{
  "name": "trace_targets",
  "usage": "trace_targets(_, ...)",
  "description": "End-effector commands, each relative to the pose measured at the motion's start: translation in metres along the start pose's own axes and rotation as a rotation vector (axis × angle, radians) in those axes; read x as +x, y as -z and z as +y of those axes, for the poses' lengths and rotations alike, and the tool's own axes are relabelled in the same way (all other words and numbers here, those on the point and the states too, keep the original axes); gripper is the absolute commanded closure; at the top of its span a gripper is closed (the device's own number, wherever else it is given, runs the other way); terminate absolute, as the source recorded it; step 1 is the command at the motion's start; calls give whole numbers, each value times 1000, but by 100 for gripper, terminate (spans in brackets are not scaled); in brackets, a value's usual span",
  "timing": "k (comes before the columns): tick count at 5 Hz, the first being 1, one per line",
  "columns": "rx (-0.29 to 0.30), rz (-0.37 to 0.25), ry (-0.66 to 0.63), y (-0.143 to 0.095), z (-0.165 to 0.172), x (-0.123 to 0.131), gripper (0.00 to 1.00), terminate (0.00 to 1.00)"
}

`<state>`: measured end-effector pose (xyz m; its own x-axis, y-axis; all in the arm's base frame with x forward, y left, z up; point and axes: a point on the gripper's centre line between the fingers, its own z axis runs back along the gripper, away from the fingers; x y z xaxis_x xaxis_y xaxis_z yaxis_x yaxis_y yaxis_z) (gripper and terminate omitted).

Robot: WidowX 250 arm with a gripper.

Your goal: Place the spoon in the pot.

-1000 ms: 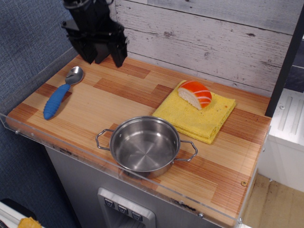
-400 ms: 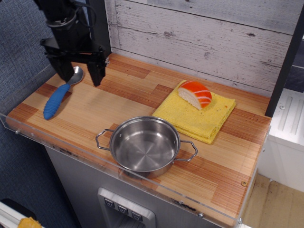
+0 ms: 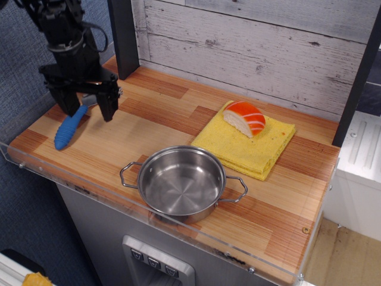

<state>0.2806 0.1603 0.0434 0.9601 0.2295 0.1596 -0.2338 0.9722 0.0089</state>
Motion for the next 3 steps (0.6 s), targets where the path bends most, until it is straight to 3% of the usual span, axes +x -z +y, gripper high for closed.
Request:
trace_targets(1, 69, -32, 17, -2, 29, 4, 0, 0)
trace_targets(3, 59, 16, -9, 15, 41, 4, 0, 0)
